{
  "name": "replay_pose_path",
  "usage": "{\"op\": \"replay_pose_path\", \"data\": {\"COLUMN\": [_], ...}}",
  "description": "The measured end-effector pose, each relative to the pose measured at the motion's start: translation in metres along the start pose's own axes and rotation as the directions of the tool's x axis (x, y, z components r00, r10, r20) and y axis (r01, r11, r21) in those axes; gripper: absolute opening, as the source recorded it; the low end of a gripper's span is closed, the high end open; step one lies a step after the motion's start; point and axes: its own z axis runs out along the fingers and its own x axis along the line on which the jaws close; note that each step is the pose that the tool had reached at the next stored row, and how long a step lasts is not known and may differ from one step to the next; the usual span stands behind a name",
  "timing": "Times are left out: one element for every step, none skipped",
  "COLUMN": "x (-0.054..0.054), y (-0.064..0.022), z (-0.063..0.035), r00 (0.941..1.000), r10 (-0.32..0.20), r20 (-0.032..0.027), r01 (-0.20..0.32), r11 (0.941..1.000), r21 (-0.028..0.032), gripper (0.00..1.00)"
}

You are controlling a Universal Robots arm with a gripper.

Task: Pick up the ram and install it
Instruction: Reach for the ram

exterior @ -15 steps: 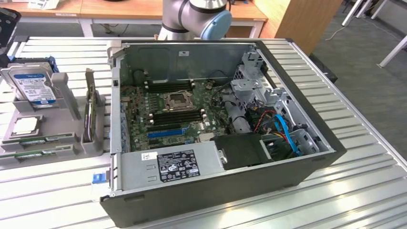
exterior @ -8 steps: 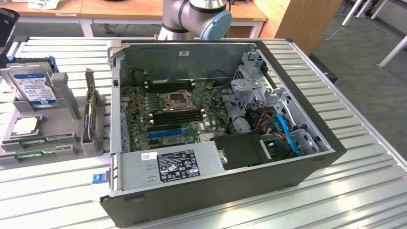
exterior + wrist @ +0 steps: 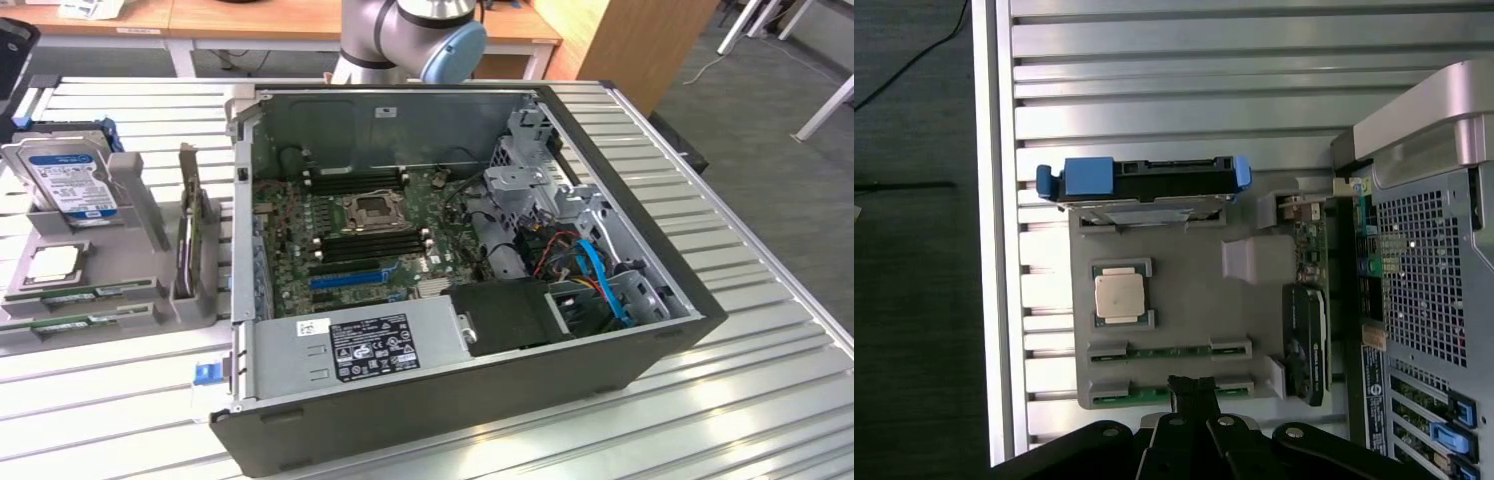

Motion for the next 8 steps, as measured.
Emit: {"op": "replay_pose_path", "data": {"x": [0.0000,-0.0001,-0.0002,-0.0003,-0.0004,-0.0004,-0.0005,-0.0005], "y": [-0.0011,-0.0021,-0.0031,-0.0040,-0.0048,-0.0057,-0.0064,-0.0071], "z": [0.0000,-0.0001,-0.0002,-0.0001,-0.0002,-0.0002,-0.0003,-0.0003], "r00": [1.0000,1.0000,1.0000,1.0000,1.0000,1.0000,1.0000,1.0000], "r10": [0.000,0.000,0.000,0.000,0.000,0.000,0.000,0.000], "r20": [0.0000,0.0000,-0.0001,0.0000,0.0001,0.0000,0.0000,0.0000], "r01": [0.000,0.000,0.000,0.000,0.000,0.000,0.000,0.000], "r11": [1.0000,1.0000,1.0000,1.0000,1.0000,1.0000,1.0000,1.0000], "r21": [0.0000,0.0001,0.0000,-0.0001,-0.0001,0.0000,0.0001,0.0000], "gripper": [0.10,0.10,0.10,0.10,0.10,0.10,0.10,0.10]}}
